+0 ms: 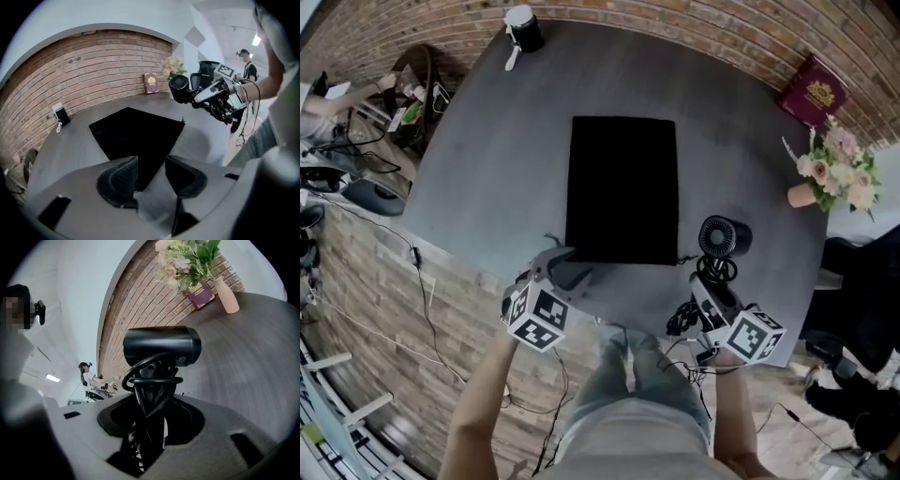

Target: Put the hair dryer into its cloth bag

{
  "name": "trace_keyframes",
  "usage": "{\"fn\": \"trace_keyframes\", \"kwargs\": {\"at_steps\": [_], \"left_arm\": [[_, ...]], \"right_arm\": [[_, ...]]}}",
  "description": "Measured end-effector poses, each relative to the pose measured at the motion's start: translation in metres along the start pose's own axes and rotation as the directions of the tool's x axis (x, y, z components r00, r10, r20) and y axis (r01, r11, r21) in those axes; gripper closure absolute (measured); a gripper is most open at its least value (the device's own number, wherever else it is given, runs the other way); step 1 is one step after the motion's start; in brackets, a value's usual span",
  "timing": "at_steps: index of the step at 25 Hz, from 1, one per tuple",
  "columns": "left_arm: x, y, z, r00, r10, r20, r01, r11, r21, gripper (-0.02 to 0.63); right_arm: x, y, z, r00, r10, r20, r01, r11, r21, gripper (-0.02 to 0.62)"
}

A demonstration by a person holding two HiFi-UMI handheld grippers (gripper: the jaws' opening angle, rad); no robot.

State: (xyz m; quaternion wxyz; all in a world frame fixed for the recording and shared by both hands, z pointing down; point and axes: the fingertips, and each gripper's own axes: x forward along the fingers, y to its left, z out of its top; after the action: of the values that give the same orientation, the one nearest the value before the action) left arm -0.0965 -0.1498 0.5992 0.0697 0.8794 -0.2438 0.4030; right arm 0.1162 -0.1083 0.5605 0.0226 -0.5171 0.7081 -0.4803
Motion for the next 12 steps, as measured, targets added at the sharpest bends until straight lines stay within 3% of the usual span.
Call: {"fn": "trace_keyframes", "kwargs": {"at_steps": [6,12], "left_arm": [[0.015,-0.006,-0.006,0.992,-0.076,-0.097,0.093,0.979,0.184,0.434],[0.027,-0.005,-0.015,0.983,-0.105,-0.153,0.142,0.957,0.253,0.436]], "right_arm": [[-0.011,-0.012,0.001,0.999,-0.029,0.026,0.028,0.999,0.015,0.439],[-0.022,-0.020,0.000,0.997,-0.065,0.045,0.063,0.998,0.029,0.439]]}}
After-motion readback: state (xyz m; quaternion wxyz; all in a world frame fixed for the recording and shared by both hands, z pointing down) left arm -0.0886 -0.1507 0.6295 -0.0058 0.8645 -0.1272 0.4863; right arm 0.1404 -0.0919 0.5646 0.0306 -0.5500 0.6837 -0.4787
